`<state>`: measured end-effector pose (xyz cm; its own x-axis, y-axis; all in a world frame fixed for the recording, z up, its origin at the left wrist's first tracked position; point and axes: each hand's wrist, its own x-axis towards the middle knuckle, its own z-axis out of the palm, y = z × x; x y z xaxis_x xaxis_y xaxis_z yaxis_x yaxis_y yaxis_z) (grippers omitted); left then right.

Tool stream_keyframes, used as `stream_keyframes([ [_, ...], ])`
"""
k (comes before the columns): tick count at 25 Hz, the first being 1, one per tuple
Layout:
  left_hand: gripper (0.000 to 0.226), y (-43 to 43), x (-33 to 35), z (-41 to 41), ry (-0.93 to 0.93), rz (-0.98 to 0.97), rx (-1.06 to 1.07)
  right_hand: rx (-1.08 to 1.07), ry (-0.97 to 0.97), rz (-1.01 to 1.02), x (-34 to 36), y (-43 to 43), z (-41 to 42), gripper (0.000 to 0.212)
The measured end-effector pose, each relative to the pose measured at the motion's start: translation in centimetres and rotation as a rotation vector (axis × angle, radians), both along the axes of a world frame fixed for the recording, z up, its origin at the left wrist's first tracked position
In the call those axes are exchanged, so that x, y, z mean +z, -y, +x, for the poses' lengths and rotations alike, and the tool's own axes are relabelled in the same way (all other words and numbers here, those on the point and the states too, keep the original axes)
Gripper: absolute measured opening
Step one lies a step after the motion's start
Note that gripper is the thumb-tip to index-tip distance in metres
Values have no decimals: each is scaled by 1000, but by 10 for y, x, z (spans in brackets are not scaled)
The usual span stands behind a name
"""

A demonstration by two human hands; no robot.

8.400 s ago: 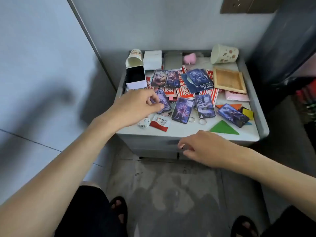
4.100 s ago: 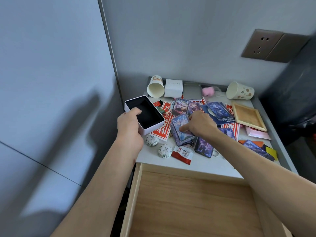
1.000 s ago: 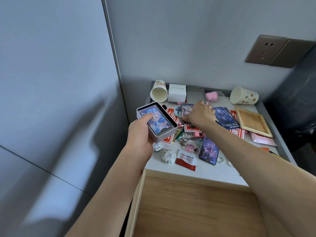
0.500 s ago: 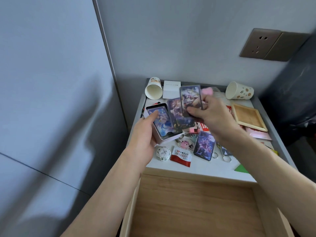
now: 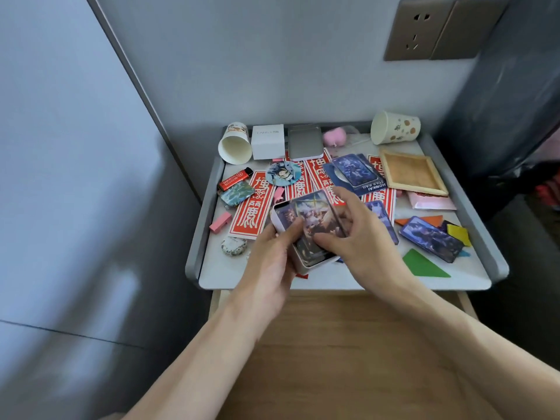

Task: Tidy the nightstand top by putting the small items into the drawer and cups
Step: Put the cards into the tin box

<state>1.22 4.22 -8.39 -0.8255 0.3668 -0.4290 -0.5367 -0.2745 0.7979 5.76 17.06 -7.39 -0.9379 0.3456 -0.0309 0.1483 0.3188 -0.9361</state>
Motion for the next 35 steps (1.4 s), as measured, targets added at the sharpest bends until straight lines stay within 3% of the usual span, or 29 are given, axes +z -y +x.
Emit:
stream_keyframes([
  [5,33,-6,0,3,12,73,9,76,-48,335,4,4,3,59],
  [9,21,5,11,-6,59,45,156,-22,-61,412,2,-10,-4,41],
  [13,27,23,17,-23,53,53,318,-11,263,898,-19,-28,-10,69],
  [15,26,24,15,-24,59,47,325,1,296,985,-27,-26,-11,76],
  [20,28,19,10,-20,57,22,266,-14,254,885,-27,-26,-16,71],
  [24,32,19,8,-21,53,25,259,-124,80,265,-4,-30,-15,43],
  [26,32,18,8,-20,47,23,243,-211,84,100,7,-51,-18,44],
  [28,30,15,9,-19,44,25,224,-235,160,105,6,-77,-19,42],
  [32,27,11,11,-17,46,45,184,-146,387,373,-12,-101,-11,23],
  [35,24,8,11,-13,24,38,155,-180,403,502,-16,-102,-11,24],
])
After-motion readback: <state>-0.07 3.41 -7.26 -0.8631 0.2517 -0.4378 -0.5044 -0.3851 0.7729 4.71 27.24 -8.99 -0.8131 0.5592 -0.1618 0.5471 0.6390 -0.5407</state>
